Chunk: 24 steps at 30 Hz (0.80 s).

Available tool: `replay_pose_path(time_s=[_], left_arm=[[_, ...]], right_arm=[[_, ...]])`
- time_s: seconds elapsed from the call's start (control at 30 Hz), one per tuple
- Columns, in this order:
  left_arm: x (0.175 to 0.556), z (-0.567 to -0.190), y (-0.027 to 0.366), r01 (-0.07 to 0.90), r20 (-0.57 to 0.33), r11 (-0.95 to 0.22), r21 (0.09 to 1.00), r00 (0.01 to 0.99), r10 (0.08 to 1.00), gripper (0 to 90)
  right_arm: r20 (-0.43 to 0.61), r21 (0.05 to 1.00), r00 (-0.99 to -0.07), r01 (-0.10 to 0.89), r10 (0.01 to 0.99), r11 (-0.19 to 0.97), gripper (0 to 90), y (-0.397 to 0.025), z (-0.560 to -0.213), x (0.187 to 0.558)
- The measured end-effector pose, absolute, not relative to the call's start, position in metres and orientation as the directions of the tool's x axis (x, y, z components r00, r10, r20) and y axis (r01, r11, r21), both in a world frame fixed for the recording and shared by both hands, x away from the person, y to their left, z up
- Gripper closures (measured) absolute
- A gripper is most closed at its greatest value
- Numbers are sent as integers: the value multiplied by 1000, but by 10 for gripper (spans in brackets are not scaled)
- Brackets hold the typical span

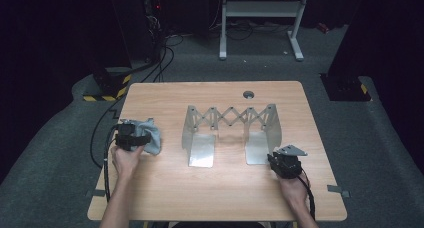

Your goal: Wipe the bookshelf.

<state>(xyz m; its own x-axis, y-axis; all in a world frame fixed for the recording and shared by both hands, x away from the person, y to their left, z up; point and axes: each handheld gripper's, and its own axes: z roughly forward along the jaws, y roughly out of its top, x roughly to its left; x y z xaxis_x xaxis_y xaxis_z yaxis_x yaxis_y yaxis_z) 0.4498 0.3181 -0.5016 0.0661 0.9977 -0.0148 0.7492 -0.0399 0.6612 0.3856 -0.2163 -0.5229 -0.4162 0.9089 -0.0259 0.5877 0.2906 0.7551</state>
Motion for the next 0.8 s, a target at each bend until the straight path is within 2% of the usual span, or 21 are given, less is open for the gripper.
replay_pose_path(time_s=[0.17,0.23,0.4,0.43,0.47,0.57,0.8], left_arm=[[456,-513,317,776,20,-65,628,67,998,269],[456,-513,317,767,8,-58,639,69,998,336],[454,-513,316,746,-1,-90,660,120,993,630],[453,-513,316,745,-5,-96,660,133,991,630],[451,-512,315,743,-12,-108,660,154,988,721],[448,-511,314,737,-25,-117,666,178,984,775],[433,-508,298,713,-70,-156,683,277,958,787]], right_arm=[[-29,751,-418,590,908,296,720,-216,-523,386],[-30,751,-417,590,908,296,717,-216,-523,386],[-34,751,-417,589,908,299,717,-215,-523,386],[-32,751,-418,589,908,297,716,-216,-523,386],[-26,751,-418,592,908,294,714,-216,-523,386],[-28,751,-419,590,907,296,714,-216,-523,386],[-40,752,-420,585,907,304,714,-215,-523,386]])
